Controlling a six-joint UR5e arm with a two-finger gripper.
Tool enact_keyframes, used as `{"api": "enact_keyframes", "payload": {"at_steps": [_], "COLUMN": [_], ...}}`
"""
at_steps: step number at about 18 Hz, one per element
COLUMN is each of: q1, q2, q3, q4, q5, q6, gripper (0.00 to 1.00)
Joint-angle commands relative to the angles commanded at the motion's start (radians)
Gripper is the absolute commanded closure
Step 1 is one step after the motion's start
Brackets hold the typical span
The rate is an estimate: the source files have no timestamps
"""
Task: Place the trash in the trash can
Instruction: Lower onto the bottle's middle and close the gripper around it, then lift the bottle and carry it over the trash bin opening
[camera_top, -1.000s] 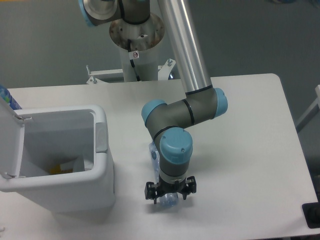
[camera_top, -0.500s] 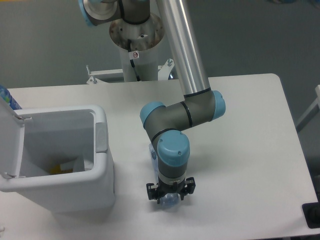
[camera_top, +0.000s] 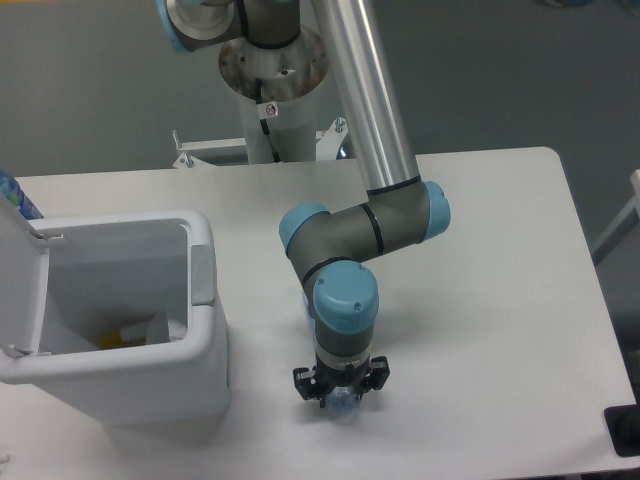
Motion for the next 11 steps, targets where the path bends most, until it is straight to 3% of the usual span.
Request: {"api": "enact_keyframes", "payload": {"at_steps": [8,11], "q1": [0.038,0.101], "q2": [0.049,0.063], "q3": [0.031,0.09], "q4": [-0.003,0.008], "q5": [-0.012,-0.125], "q6": [0.058,0.067], "gripper": [0.4,0.4]}}
